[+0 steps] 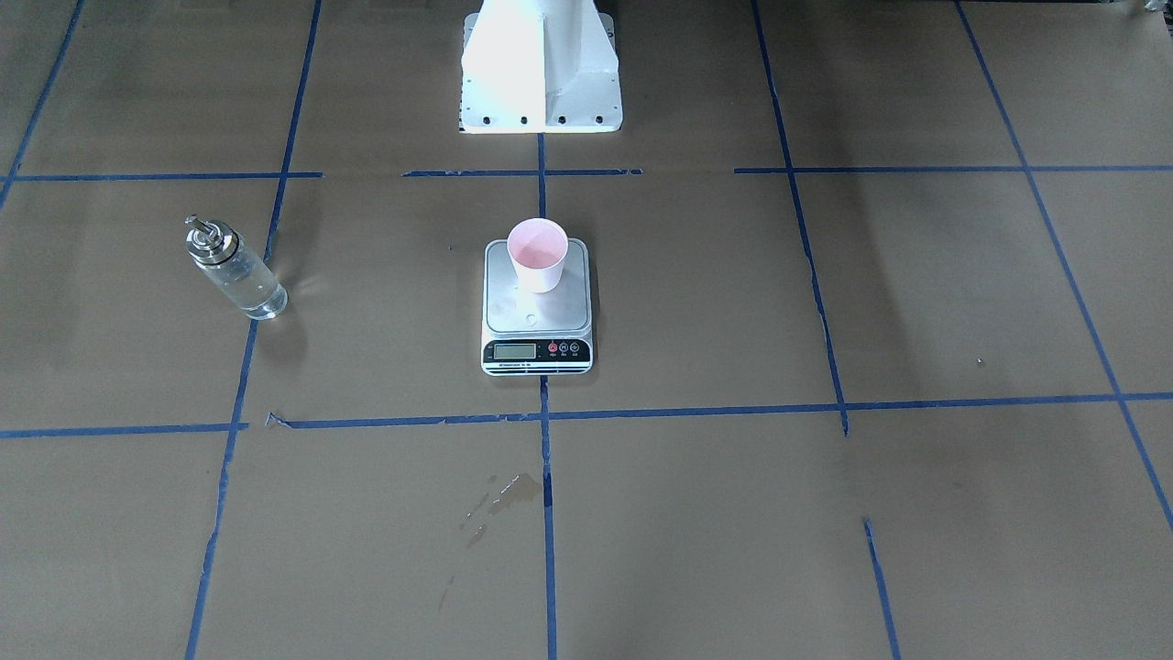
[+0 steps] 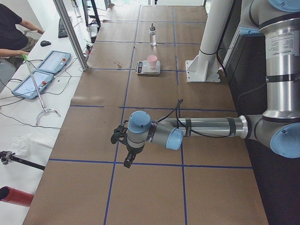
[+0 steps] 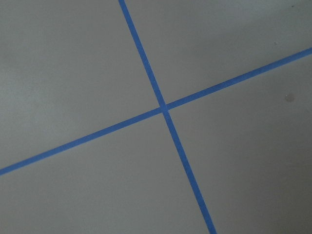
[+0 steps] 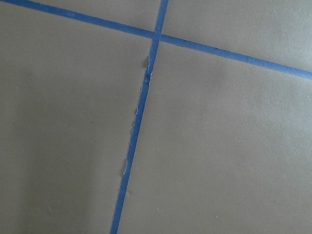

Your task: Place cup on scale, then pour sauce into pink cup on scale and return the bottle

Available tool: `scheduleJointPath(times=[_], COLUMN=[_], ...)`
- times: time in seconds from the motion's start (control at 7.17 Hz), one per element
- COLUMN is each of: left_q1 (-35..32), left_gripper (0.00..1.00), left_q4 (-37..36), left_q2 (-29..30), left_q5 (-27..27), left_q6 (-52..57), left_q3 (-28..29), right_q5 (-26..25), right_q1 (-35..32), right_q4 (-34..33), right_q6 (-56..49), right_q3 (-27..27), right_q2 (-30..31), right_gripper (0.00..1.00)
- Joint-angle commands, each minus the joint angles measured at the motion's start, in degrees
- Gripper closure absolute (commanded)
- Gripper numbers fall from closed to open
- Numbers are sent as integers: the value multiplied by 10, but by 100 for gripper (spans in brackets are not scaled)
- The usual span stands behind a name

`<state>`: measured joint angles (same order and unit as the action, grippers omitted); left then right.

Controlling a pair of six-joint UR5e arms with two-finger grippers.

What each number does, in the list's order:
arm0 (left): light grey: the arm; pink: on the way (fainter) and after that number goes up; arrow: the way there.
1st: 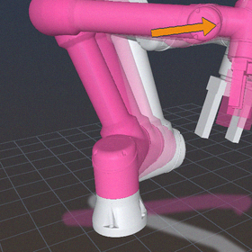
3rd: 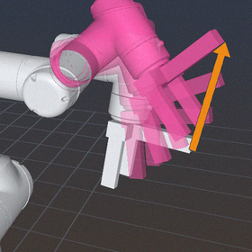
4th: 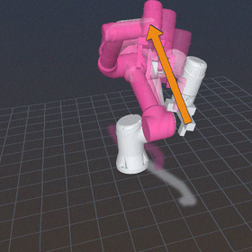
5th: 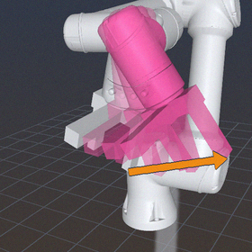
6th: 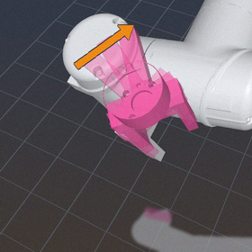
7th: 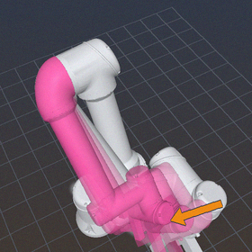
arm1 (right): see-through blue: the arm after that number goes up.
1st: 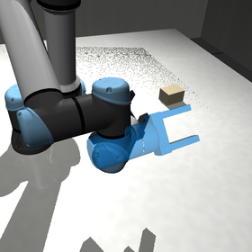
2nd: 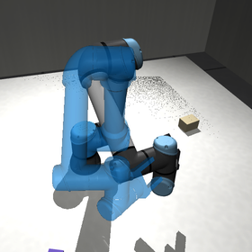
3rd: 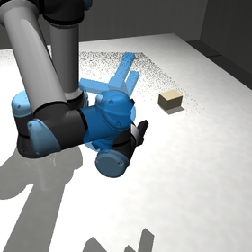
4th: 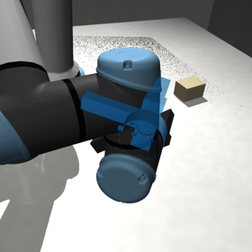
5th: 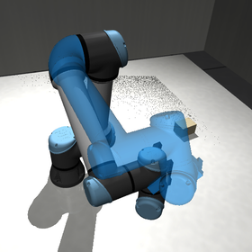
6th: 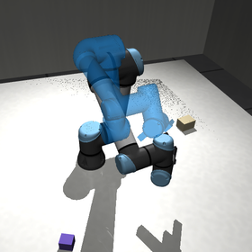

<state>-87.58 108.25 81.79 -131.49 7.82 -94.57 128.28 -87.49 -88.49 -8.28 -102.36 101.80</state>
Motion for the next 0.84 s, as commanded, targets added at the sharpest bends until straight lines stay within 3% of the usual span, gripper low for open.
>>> scheduleJointPath(times=[0.0, 0.14, 0.7], left_q1=[0, 0, -1], left_gripper=[0, 0, 0], left_q4=[-45, -83, -86], left_q2=[7, 11, 9], left_q5=[1, 1, 1], left_q6=[-2, -2, 0], left_q3=[5, -8, -11], right_q5=[32, 52, 72], right_q1=[-14, -23, -29], right_q4=[-1, -4, -4], right_q6=[0, 0, 2], right_q3=[2, 4, 9], right_q2=[-2, 3, 9], right_gripper=[0, 0, 0])
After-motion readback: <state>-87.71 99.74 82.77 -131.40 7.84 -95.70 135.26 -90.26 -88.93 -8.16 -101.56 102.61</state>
